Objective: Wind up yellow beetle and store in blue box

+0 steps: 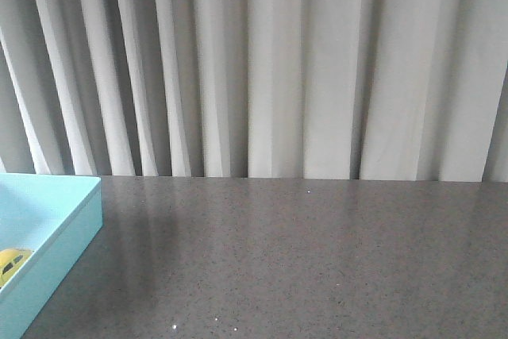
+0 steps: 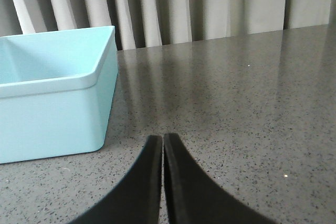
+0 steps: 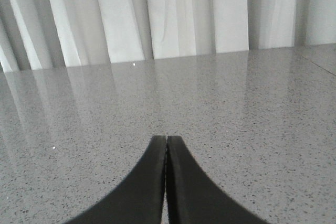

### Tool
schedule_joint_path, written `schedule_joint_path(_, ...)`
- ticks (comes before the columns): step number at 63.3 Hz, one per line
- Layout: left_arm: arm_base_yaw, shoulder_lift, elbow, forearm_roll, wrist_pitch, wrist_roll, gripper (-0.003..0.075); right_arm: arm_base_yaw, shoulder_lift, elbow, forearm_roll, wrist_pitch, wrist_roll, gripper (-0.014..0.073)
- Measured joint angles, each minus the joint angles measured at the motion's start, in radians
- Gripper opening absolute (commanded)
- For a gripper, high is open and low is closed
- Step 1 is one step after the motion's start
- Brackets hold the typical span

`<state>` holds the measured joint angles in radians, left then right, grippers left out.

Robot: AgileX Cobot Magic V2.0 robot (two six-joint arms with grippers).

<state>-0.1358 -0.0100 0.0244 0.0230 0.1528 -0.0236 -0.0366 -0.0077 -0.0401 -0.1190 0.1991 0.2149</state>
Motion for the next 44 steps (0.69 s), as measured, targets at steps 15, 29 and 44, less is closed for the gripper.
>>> schedule_joint_path(15, 0.0, 0.0, 0.0, 0.0, -0.001, 0.0, -0.0005, 0.0, -0.003, 0.067, 0.002, -0.117, 0.005, -0.0007)
schedule_joint_path(29, 0.0, 0.0, 0.0, 0.0, -0.001, 0.0, -0.0005, 0.0, -0.003, 0.067, 0.002, -0.134, 0.008, -0.0007)
schedule_joint_path(44, 0.0, 0.0, 0.0, 0.0, -0.001, 0.0, -0.0005, 0.001, -0.003, 0.067, 0.027, -0.135, -0.049, -0.0007)
